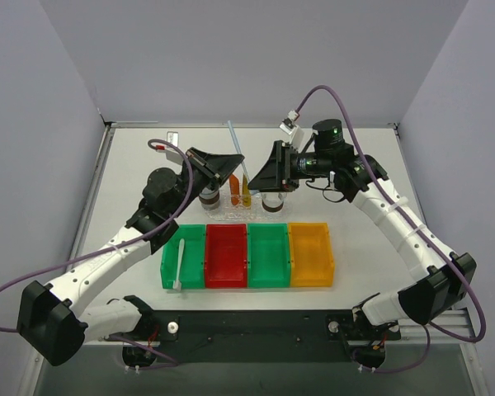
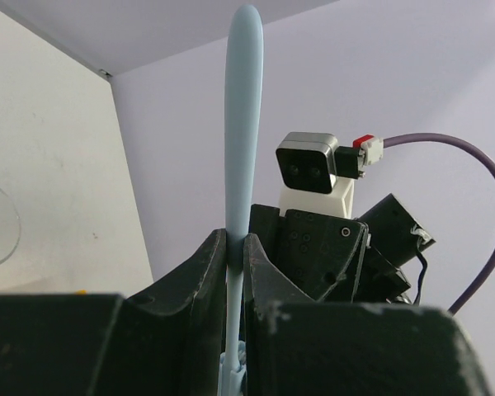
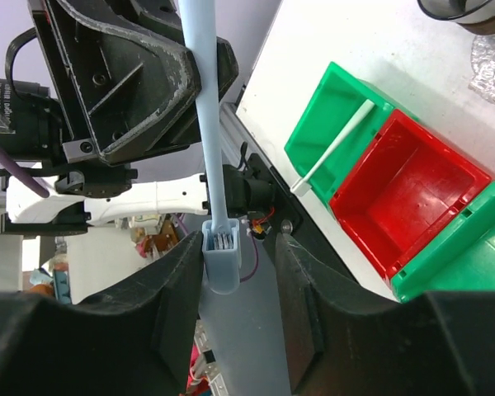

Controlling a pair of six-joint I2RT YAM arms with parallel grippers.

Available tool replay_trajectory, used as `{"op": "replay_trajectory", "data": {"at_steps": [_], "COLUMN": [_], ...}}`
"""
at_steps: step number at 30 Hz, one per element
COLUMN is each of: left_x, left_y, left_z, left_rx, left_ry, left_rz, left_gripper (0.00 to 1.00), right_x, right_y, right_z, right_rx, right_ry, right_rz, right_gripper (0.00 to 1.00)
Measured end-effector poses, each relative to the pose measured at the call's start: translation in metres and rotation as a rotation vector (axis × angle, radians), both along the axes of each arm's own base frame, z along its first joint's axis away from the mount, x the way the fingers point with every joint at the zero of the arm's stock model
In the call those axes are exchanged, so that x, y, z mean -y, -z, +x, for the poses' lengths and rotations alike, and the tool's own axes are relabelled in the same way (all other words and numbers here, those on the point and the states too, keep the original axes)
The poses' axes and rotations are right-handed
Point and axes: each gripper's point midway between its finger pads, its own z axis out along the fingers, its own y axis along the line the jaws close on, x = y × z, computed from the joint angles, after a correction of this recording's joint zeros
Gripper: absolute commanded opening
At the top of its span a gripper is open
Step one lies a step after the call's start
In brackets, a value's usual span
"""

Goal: Prepare toiletry sets of a toothbrush and toothpaste on the tray

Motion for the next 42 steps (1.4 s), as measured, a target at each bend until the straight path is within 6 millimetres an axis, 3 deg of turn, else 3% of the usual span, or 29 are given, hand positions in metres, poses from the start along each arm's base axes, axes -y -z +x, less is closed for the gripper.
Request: {"op": "replay_trajectory", "data": {"at_steps": [7, 18, 24, 29, 31, 32, 33, 34, 38, 42], "left_x": [-0.002, -0.006, -0.006, -0.006, -0.006, -0.006, -0.006, -0.006, -0.013, -0.046], "left_y": [-0.003, -0.011, -0.010, -0.009, -0.008, -0.008, -0.008, -0.006, 0.002, 0.012], "left_z": [0.001, 0.004, 0.005, 0.006, 0.006, 0.006, 0.006, 0.006, 0.009, 0.025], "left_rx": [0.023, 0.045, 0.050, 0.052, 0.058, 0.063, 0.069, 0.080, 0.098, 0.113], "left_ry": [-0.021, -0.051, -0.058, -0.060, -0.061, -0.062, -0.062, -0.058, -0.019, -0.046], "left_rz": [-0.035, -0.058, -0.048, -0.041, -0.032, -0.026, -0.018, 0.000, 0.068, 0.147], "left_gripper": [0.00, 0.00, 0.00, 0.01, 0.25, 0.49, 0.65, 0.72, 0.78, 0.78], "right_x": [-0.002, -0.005, -0.008, -0.009, -0.008, -0.008, -0.008, -0.008, -0.005, 0.002], "right_y": [-0.004, -0.010, -0.009, -0.009, -0.008, -0.008, -0.007, -0.007, 0.000, 0.010], "right_z": [-0.005, -0.008, -0.009, -0.008, -0.007, -0.007, -0.006, -0.005, 0.003, 0.006], "right_rx": [-0.016, -0.025, -0.033, -0.032, -0.032, -0.032, -0.033, -0.033, -0.035, -0.060], "right_ry": [-0.030, -0.056, -0.068, -0.067, -0.064, -0.061, -0.058, -0.052, 0.005, 0.057], "right_rz": [0.020, 0.038, 0.039, 0.039, 0.037, 0.035, 0.033, 0.029, -0.006, -0.070], "right_gripper": [0.23, 0.21, 0.01, 0.00, 0.00, 0.00, 0.00, 0.00, 0.00, 0.00]}}
